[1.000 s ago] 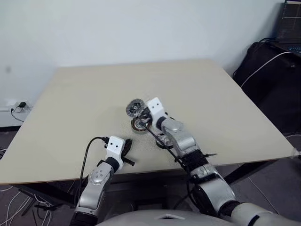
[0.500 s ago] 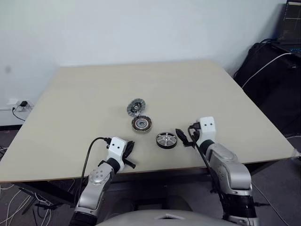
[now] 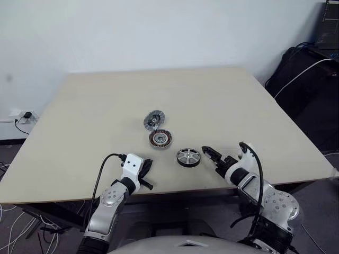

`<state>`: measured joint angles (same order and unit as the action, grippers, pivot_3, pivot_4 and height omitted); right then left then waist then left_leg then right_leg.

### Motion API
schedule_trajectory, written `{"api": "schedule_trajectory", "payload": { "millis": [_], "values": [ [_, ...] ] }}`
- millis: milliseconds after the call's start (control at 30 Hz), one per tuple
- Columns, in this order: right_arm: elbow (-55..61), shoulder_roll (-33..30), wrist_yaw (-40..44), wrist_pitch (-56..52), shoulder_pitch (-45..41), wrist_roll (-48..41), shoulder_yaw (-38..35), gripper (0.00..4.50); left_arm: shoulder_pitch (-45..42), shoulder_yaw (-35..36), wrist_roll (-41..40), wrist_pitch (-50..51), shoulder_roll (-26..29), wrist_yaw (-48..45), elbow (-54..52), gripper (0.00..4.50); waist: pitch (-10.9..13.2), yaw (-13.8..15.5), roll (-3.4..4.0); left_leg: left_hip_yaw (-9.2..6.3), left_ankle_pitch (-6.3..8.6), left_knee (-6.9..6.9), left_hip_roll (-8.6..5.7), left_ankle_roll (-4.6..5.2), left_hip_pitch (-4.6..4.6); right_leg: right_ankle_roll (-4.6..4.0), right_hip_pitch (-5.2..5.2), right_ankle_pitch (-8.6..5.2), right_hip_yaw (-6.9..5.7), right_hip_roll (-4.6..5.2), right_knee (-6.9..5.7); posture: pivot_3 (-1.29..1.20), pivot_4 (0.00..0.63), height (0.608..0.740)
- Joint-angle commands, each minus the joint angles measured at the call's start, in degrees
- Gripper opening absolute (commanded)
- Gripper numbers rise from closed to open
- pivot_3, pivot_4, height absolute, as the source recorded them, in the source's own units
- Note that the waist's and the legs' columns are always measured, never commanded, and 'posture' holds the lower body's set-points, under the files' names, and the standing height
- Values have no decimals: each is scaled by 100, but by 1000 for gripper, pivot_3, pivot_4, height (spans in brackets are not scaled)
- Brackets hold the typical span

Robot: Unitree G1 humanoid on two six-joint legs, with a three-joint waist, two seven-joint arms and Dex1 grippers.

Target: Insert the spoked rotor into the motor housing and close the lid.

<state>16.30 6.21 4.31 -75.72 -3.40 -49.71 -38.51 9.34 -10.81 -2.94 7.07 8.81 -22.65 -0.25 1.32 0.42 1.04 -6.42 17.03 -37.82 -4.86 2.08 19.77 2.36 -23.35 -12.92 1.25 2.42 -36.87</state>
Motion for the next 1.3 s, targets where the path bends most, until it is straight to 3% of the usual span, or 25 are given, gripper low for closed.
{"api": "schedule_trajectory", "payload": {
  "millis": [33, 900, 1033, 1300],
  "values": [
    [-351, 447, -229, -80, -135, -493, -6, 4476, -64, 7, -43, -37, -9, 0, -132, 295, 0, -8, 1, 1, 0, 0, 0, 0, 0, 0, 0, 0, 1, 0, 1, 0, 0, 740],
    [-1945, 465, -371, 994, -199, -1321, 740, 4476, -26, 41, -50, 7, 81, -26, -220, 295, 2, -166, 0, 8, 0, -2, 8, 3, -6, 8, 7, 3, 2, -4, 0, 0, 0, 740],
    [-2052, 402, -382, 1122, -241, -1310, 904, 3615, -30, 40, -50, 11, 78, -23, -210, 295, 5, -150, 5, 8, 1, 0, 8, 5, 1, 6, 3, 3, 3, -3, 4, 0, 0, 740],
    [-2096, 212, -528, 1299, -131, -1203, 1167, 947, -36, 32, -35, -6, 63, -5, -189, 295, 6, -105, 11, 8, 2, 1, 7, 7, 11, 5, 0, 2, 3, -1, 5, 0, 0, 740]
  ]
}}
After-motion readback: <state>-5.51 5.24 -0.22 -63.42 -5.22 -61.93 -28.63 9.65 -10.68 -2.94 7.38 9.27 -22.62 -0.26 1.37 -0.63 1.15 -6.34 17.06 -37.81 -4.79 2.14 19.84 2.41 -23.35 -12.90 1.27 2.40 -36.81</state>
